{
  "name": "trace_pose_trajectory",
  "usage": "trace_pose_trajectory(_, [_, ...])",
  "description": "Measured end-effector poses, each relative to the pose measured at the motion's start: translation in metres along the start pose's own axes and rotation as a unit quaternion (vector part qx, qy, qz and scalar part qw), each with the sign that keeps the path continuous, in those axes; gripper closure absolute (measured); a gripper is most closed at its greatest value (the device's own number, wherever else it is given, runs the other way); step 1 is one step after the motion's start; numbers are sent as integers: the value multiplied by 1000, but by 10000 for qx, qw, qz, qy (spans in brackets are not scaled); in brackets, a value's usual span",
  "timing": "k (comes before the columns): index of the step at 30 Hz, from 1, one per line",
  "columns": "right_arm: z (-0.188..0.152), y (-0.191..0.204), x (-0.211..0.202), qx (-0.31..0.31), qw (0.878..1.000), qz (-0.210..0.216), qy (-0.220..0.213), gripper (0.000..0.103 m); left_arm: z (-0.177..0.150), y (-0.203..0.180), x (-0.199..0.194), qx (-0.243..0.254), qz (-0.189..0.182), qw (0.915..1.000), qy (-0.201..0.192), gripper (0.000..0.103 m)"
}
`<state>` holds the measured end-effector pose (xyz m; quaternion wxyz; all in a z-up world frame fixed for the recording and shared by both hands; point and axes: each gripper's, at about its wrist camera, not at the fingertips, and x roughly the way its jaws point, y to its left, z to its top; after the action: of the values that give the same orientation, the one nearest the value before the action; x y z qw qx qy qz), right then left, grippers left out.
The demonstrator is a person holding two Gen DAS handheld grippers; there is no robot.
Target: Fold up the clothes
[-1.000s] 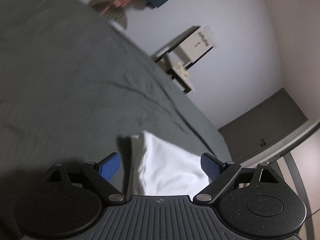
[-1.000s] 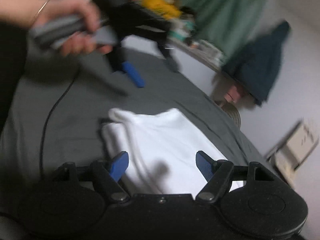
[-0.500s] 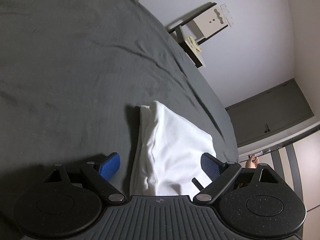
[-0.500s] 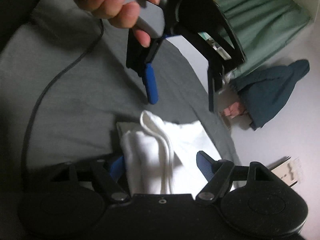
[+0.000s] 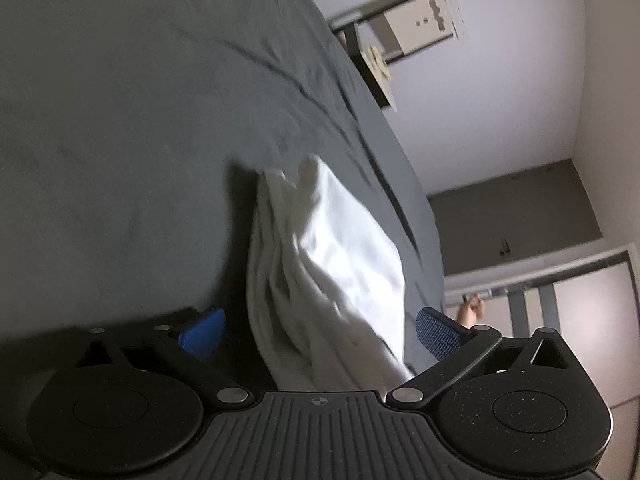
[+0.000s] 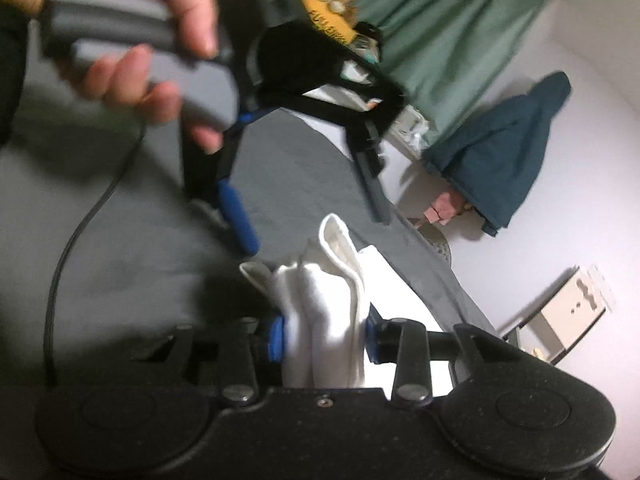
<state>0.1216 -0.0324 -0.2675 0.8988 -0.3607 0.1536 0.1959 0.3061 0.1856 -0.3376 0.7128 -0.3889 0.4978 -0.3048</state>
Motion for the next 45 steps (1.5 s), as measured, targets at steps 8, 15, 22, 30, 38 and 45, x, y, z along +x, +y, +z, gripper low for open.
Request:
trace_pose_trajectory(8, [-2, -10, -8, 232, 9997, -19, -38, 66, -2, -5, 33, 85, -200, 9992, 348, 0])
trace_pose_trajectory(15, [-8, -18, -8, 540, 9985, 75, 78, 47, -6, -12, 52, 422, -335, 9979, 369, 0])
trace_pose_trajectory(22, [-31, -46, -44, 1270, 9909, 442, 109, 29, -11, -36, 67, 914, -17, 9951, 381, 7])
trace_pose_trajectory(30, [-93, -173, -51, 4146, 9060, 758, 383, 25, -14, -43, 71, 953, 717, 9925, 268, 55])
trace_pose_trajectory(38, [-163, -229, 31, 6209, 7657, 1327, 1026, 38, -24, -63, 77, 1505, 1188, 9813, 160, 66])
trace_pose_trajectory(45, [-205, -207, 61, 7379, 6434, 1948, 602, 51, -23, -74, 71, 1928, 1203, 9738, 36, 70])
